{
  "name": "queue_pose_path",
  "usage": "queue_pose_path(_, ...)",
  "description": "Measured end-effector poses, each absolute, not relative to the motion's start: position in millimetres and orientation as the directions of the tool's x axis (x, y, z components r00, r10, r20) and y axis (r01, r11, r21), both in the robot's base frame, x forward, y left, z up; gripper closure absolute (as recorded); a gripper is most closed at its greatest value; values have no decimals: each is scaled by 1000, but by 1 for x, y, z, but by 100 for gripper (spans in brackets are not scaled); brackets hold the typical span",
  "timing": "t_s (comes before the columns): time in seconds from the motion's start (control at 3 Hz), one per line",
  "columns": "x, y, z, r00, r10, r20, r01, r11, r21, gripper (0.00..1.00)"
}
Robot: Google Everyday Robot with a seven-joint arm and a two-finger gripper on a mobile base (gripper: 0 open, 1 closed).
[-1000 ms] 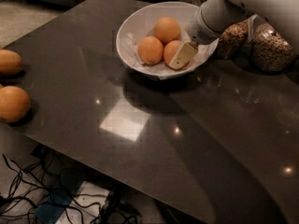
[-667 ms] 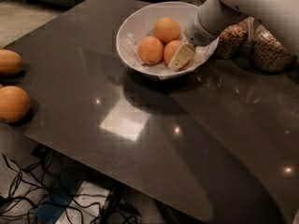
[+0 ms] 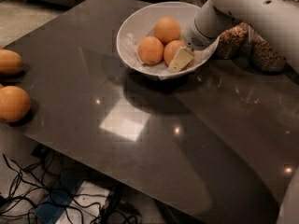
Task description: Pick orange from white bowl
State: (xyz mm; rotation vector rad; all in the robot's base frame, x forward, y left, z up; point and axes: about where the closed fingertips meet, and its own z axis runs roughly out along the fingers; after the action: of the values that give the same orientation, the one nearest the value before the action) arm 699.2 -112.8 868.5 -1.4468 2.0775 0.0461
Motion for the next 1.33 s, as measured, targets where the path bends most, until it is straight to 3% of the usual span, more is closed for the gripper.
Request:
queue_pose_path(0.33, 702, -114, 859, -245, -840, -484, -865, 415, -282, 25)
queue_pose_path(0.67, 704, -116, 853, -264, -835, -483, -864, 427, -266, 44)
queue_pose_path(1.33, 704, -116, 853, -264, -835, -483, -864, 427, -265, 90)
